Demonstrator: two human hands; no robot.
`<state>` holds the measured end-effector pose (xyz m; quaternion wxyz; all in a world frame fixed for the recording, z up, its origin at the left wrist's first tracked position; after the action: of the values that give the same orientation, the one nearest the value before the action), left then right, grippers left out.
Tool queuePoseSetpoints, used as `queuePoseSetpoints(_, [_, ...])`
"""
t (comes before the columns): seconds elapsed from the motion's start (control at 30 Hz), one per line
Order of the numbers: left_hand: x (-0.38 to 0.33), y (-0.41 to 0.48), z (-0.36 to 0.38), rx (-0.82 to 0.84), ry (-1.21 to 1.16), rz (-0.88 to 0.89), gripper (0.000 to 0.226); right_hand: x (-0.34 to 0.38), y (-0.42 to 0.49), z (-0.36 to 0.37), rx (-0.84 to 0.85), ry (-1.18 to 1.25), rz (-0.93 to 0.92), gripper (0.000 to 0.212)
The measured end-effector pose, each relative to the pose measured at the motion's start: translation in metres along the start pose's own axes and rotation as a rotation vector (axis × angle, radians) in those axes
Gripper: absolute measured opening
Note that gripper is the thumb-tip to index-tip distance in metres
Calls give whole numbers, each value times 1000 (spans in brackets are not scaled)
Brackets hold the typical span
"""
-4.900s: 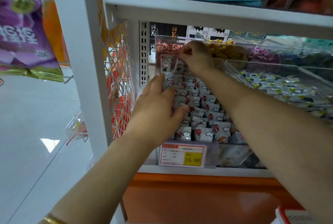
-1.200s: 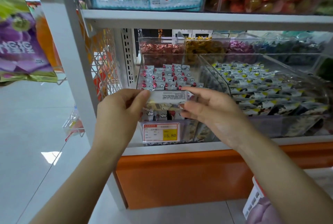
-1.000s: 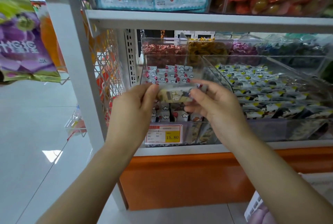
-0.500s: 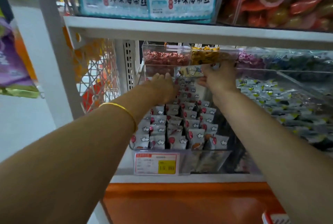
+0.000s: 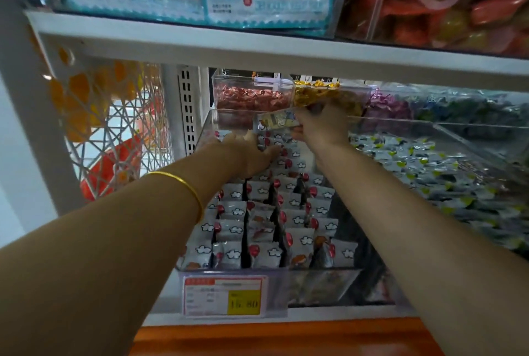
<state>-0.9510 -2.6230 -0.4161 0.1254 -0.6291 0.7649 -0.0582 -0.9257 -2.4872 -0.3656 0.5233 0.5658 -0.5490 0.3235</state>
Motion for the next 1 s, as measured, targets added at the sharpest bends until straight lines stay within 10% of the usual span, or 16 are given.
queuePoseSetpoints(0.53, [-1, -49, 3, 46, 185, 1, 82, 25, 37, 78, 272, -900, -341, 28])
queuePoseSetpoints(1.0, [12, -105, 5, -33, 597, -29, 68, 7, 28, 82, 376, -974, -287, 23])
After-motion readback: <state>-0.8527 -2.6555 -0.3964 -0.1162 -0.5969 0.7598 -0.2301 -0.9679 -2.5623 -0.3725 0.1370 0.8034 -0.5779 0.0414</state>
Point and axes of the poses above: each hand's wrist, its own y-axis towards the middle knuckle, its own z-axis out of the palm, x = y × z, the point moved 5 cm from there along y, towards the middle knuckle, and after that the axes turned 12 degrees about x, right-handed, at the moved point
